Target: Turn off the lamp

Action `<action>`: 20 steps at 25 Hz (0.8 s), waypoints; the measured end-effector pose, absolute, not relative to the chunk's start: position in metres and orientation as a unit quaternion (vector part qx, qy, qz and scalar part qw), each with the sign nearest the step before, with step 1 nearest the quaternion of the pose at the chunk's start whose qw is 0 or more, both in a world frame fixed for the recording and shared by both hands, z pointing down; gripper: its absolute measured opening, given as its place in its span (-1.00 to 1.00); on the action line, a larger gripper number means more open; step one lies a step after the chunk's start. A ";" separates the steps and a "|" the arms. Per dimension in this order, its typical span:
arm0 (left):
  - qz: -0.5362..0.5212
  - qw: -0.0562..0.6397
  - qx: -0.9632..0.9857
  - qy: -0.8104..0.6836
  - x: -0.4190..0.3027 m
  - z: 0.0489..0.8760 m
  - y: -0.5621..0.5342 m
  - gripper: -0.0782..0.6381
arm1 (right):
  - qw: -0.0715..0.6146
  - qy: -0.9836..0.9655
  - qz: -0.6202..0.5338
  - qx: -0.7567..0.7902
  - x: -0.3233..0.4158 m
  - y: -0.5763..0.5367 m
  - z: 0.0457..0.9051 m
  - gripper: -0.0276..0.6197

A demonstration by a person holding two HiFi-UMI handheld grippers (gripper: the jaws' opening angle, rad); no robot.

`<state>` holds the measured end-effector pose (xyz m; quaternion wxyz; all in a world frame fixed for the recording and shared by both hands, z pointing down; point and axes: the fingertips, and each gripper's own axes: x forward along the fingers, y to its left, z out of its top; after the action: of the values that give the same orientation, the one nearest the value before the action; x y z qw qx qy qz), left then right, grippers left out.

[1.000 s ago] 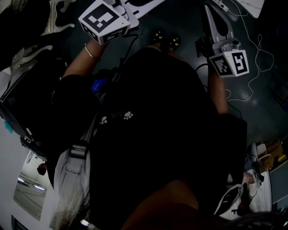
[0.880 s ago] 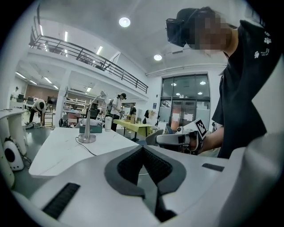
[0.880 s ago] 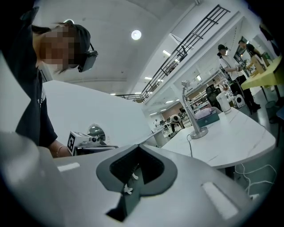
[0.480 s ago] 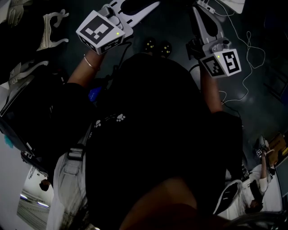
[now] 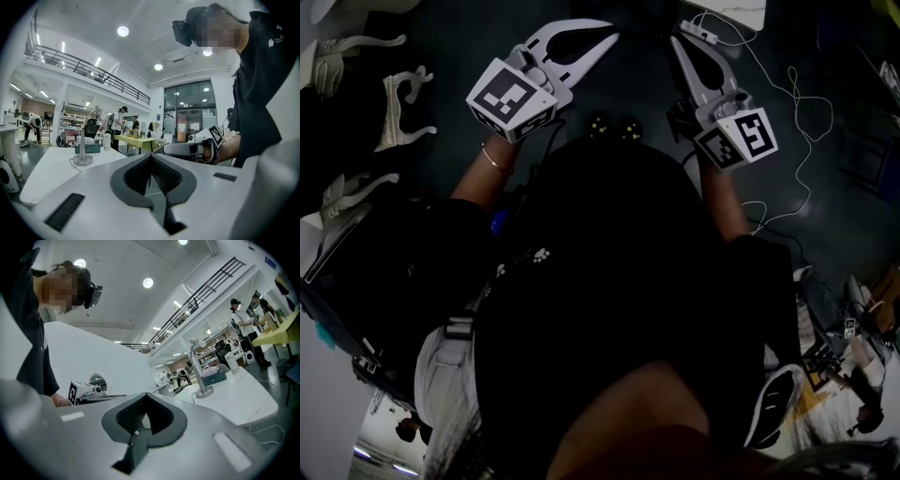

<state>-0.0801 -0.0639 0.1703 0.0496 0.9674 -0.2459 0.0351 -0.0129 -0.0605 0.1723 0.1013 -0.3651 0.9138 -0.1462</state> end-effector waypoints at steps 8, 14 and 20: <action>0.030 0.053 0.969 -0.239 -0.070 0.164 -0.062 -0.76 | 0.090 0.914 -0.138 -0.371 -0.018 -0.055 0.169 -0.91; 0.029 0.054 0.971 -0.232 -0.059 0.164 -0.056 -0.76 | 0.082 0.914 -0.137 -0.374 -0.011 -0.048 0.170 -0.91; 0.032 0.072 0.970 -0.230 -0.069 0.171 -0.056 -0.76 | 0.076 0.915 -0.142 -0.371 -0.024 -0.051 0.172 -0.91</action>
<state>-0.0694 -0.0564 0.1706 0.0719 0.9699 -0.2304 0.0319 -0.0240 -0.0514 0.1723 0.0758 -0.3711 0.9146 -0.1416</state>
